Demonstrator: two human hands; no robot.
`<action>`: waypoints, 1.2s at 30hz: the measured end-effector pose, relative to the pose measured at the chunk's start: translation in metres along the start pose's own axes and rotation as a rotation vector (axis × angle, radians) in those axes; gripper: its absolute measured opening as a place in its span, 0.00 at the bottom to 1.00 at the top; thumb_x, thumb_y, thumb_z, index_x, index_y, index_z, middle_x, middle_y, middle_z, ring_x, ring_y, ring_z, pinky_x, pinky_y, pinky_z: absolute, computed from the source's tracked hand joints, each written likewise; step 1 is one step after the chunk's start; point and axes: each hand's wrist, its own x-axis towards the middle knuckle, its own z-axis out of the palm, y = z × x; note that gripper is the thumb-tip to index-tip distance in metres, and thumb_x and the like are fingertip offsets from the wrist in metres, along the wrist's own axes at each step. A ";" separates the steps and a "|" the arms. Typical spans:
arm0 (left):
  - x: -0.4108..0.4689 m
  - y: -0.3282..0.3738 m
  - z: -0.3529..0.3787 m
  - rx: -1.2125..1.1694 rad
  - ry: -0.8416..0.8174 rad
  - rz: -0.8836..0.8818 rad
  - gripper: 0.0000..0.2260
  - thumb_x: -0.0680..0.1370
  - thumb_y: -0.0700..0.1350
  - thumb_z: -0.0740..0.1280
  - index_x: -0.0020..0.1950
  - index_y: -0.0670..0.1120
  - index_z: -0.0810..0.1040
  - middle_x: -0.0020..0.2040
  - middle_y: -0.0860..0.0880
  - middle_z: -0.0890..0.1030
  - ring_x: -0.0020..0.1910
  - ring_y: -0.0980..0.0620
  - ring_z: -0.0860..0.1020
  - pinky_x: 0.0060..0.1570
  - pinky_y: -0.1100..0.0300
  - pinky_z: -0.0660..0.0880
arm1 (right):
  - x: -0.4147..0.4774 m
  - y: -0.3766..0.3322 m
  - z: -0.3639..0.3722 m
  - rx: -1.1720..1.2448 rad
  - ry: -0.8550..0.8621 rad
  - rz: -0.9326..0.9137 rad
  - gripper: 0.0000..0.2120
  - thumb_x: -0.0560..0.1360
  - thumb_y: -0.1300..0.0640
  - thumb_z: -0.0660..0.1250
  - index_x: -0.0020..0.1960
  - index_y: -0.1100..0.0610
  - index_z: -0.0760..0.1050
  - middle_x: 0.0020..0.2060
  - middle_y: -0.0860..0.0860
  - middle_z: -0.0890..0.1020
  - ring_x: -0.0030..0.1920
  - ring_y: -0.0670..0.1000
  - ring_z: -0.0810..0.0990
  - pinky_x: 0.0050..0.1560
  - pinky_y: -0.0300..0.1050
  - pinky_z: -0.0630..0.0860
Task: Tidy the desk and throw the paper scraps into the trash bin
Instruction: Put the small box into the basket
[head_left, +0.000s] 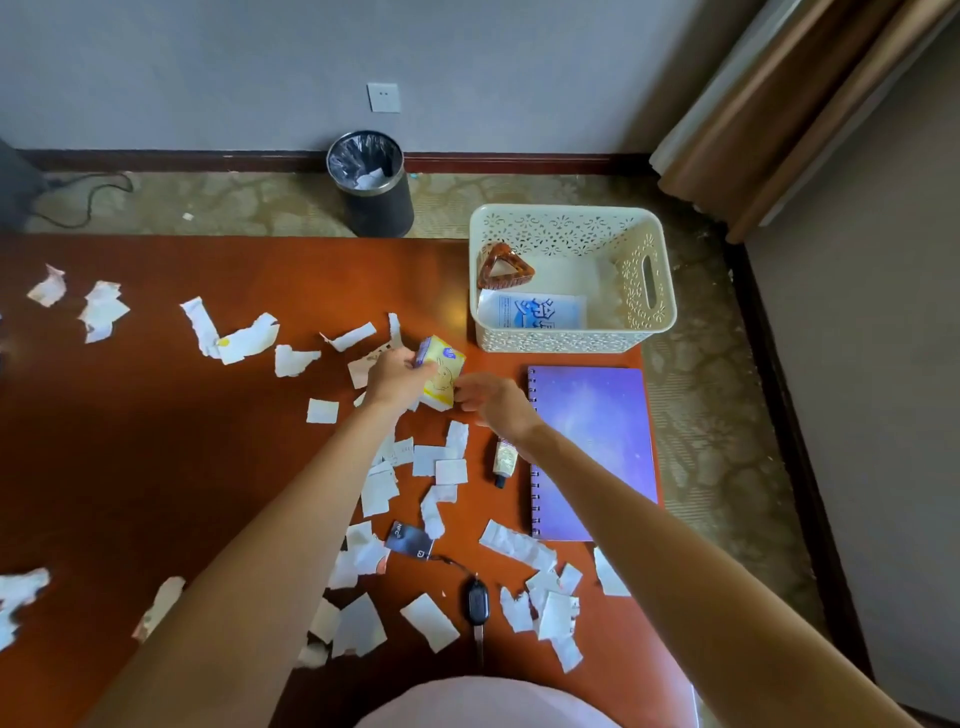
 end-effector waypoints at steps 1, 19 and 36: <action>-0.004 -0.002 0.000 0.018 0.011 0.006 0.10 0.78 0.45 0.63 0.55 0.40 0.76 0.59 0.40 0.78 0.58 0.43 0.77 0.46 0.58 0.71 | -0.004 0.001 0.000 0.007 0.043 0.005 0.17 0.77 0.73 0.53 0.62 0.68 0.73 0.60 0.66 0.77 0.54 0.59 0.78 0.50 0.43 0.74; -0.088 -0.070 -0.009 -0.306 0.257 -0.011 0.14 0.80 0.41 0.61 0.63 0.37 0.70 0.63 0.40 0.76 0.61 0.44 0.78 0.44 0.62 0.75 | -0.050 0.050 0.045 -0.722 0.223 0.084 0.17 0.75 0.67 0.57 0.63 0.61 0.63 0.55 0.62 0.76 0.58 0.61 0.73 0.49 0.50 0.73; -0.068 0.087 -0.002 -0.333 0.130 0.428 0.12 0.78 0.38 0.63 0.61 0.38 0.74 0.50 0.48 0.75 0.49 0.53 0.75 0.36 0.69 0.72 | -0.040 -0.045 -0.079 0.272 0.591 -0.277 0.05 0.75 0.67 0.58 0.48 0.60 0.68 0.33 0.52 0.74 0.31 0.50 0.74 0.27 0.35 0.71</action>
